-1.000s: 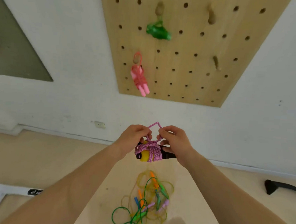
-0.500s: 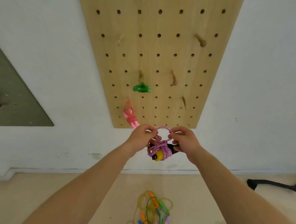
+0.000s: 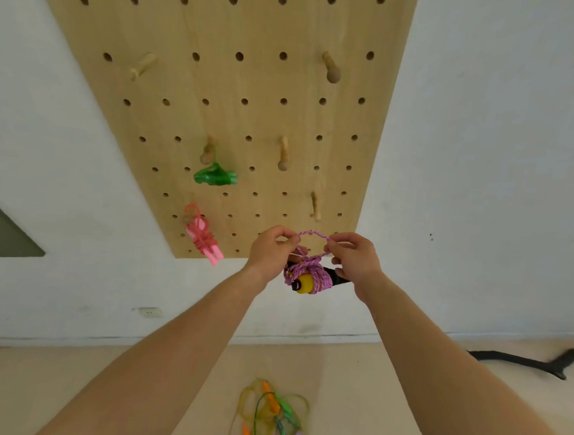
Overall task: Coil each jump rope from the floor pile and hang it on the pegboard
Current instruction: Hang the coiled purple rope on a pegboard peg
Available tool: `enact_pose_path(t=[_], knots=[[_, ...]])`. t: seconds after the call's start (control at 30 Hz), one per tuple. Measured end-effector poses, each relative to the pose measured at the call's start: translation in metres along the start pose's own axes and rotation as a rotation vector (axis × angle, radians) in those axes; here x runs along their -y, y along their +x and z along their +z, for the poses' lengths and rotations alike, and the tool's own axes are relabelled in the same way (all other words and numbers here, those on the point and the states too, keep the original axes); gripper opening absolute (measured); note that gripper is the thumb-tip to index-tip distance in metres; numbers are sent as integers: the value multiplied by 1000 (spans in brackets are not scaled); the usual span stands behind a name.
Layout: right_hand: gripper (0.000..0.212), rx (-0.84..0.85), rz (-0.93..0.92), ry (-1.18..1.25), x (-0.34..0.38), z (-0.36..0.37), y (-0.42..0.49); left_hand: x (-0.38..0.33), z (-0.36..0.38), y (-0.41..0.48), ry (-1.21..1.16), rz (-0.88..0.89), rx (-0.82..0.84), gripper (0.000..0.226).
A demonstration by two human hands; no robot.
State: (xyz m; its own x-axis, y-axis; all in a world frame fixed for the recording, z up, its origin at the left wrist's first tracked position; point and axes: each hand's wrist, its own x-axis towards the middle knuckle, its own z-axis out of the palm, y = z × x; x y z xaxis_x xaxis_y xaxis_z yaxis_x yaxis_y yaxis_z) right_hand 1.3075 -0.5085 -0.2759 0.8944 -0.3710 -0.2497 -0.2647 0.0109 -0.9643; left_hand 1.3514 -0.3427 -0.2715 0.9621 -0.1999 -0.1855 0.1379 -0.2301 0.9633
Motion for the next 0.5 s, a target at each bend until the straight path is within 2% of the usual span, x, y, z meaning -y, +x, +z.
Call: enact_pose_path(t=[0.27,0.5], knots=[[6,-12,17,23,-28,3,112,31,42,86,-46,-2,-149,11],[8,24,8,56,-40,16,168,50,51,136,-109,2,-224,10]])
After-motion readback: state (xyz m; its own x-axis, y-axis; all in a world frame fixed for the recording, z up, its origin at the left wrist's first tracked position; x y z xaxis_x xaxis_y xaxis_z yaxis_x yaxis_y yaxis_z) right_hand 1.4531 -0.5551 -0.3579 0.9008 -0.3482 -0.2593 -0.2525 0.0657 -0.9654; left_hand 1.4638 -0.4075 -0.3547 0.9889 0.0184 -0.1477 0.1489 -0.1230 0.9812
